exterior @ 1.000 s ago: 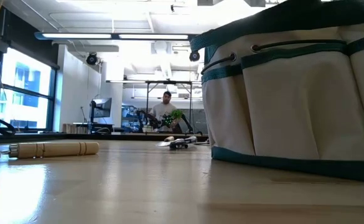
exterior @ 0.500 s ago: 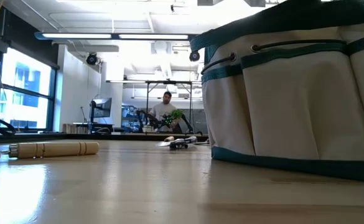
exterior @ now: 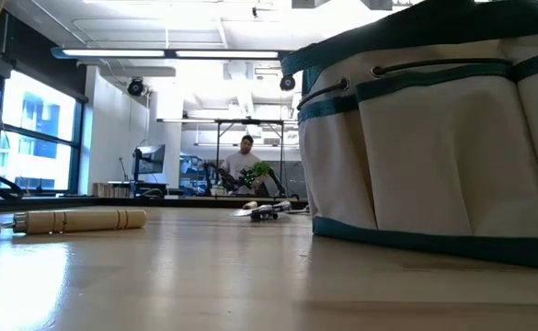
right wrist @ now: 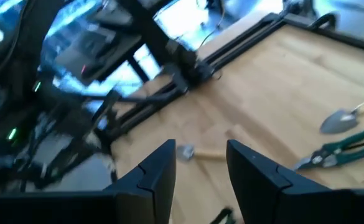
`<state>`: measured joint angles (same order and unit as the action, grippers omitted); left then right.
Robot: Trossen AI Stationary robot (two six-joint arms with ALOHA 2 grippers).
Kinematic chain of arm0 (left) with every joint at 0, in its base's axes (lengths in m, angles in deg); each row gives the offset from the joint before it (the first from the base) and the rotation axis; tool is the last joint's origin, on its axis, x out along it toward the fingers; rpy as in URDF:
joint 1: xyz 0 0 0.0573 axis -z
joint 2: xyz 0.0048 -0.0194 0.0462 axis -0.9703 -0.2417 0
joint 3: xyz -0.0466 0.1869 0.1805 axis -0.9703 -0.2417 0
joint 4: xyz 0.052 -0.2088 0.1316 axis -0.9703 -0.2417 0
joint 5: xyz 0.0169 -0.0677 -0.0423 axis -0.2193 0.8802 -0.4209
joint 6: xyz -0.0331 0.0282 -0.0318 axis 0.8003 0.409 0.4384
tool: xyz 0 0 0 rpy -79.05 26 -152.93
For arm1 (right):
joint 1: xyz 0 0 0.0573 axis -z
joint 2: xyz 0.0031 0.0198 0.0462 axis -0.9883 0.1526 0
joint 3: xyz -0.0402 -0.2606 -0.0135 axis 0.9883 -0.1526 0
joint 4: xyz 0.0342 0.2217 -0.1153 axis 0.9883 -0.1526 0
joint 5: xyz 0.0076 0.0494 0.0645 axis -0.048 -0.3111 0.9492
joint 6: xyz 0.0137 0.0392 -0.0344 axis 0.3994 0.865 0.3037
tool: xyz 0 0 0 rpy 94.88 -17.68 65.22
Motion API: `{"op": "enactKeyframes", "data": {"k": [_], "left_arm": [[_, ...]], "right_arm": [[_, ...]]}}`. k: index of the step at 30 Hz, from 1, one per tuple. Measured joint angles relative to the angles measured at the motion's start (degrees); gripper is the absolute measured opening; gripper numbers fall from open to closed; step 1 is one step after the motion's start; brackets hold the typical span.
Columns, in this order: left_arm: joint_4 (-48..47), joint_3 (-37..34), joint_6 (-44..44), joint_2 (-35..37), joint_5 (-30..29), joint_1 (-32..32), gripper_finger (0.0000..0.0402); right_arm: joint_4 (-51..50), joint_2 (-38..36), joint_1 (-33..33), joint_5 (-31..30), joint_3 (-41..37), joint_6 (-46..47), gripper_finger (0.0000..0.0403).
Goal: Pick & Place Garden tools in Gardening bag
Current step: Adjust the gardening bag
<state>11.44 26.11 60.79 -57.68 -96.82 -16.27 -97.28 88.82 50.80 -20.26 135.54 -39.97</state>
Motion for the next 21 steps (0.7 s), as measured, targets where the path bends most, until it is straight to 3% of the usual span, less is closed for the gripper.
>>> {"op": "enactKeyframes", "data": {"k": [3,7,14,21], "left_arm": [[-4.16,-0.02,6.76,0.00,7.47,-3.02,0.0198],[-7.04,-0.02,6.79,0.00,9.43,-7.74,0.0198],[-5.96,-0.02,-9.28,0.15,17.15,-18.57,0.0198],[-4.88,-0.02,-16.84,0.15,16.11,-23.20,0.0198]], "right_arm": [[0.07,2.51,-2.31,0.59,0.00,0.00,0.0133],[0.66,6.63,-5.37,0.58,0.00,1.19,0.0133],[4.67,12.84,-8.12,1.65,0.00,0.90,0.0133],[10.63,14.13,-5.50,10.22,0.00,1.32,0.0133]]}}
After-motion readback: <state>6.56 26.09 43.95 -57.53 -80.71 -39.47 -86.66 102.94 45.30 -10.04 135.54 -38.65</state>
